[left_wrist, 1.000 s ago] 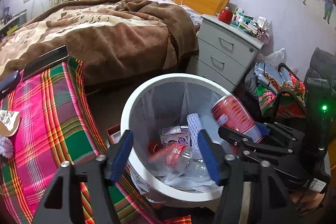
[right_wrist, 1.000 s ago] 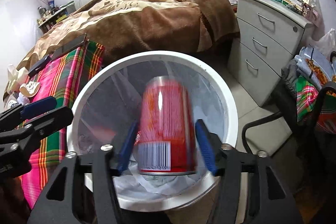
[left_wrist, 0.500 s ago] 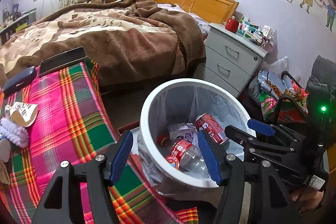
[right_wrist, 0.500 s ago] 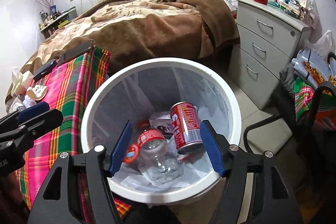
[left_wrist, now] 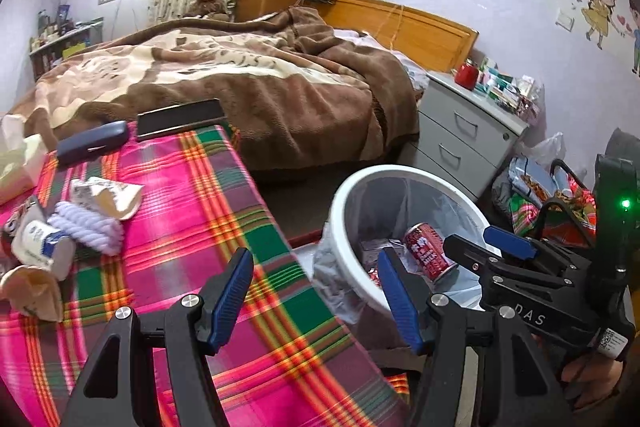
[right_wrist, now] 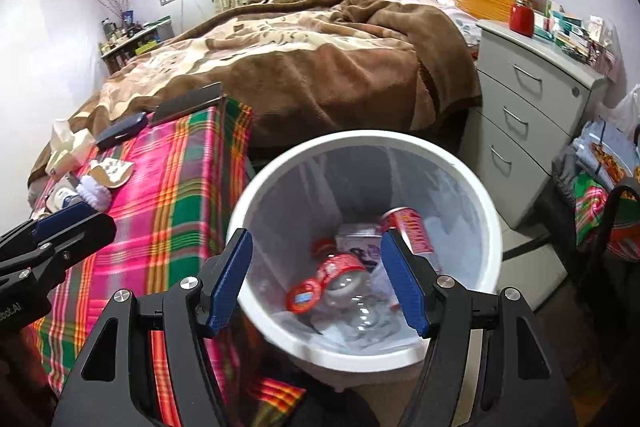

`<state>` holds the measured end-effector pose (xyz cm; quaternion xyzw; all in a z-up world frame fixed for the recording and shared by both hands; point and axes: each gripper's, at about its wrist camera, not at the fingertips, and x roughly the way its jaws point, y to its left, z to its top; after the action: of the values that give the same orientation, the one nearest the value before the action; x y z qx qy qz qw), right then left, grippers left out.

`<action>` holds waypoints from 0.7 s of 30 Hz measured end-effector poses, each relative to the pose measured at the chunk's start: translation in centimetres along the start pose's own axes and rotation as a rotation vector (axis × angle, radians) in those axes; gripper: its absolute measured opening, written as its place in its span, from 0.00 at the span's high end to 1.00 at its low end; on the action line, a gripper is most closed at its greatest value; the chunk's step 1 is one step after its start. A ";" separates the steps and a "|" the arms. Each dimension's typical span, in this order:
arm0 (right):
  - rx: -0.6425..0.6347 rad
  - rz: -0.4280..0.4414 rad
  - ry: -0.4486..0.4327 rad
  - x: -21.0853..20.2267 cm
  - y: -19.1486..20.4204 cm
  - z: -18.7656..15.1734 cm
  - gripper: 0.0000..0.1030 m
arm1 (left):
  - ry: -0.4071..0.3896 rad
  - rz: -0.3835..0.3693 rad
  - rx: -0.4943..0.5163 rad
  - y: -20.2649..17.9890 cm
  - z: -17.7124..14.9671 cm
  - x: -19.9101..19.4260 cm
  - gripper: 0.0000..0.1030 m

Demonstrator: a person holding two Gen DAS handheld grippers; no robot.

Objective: Collect trash
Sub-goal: 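Move both tools back over the trash on the cloth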

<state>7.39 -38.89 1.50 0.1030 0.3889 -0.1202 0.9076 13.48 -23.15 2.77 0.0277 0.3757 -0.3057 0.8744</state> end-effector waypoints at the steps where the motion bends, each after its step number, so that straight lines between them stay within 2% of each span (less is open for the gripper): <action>1: -0.003 0.003 -0.002 -0.1 0.3 0.0 0.34 | -0.006 0.009 -0.006 0.4 -0.1 -0.4 0.38; 10: -0.049 0.064 -0.023 0.0 4.1 0.0 0.34 | -0.039 0.090 -0.067 5.0 -1.2 -3.3 0.38; 18: -0.115 0.126 -0.028 0.9 8.1 0.2 0.34 | -0.064 0.164 -0.155 10.9 -2.4 -5.5 0.38; 21: -0.134 0.151 -0.027 1.1 9.6 0.2 0.34 | -0.072 0.218 -0.178 13.1 -2.8 -6.3 0.38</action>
<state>11.14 -29.94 1.69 0.0695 0.3751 -0.0265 0.9240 15.63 -8.46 2.65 -0.0205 0.3645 -0.1752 0.9144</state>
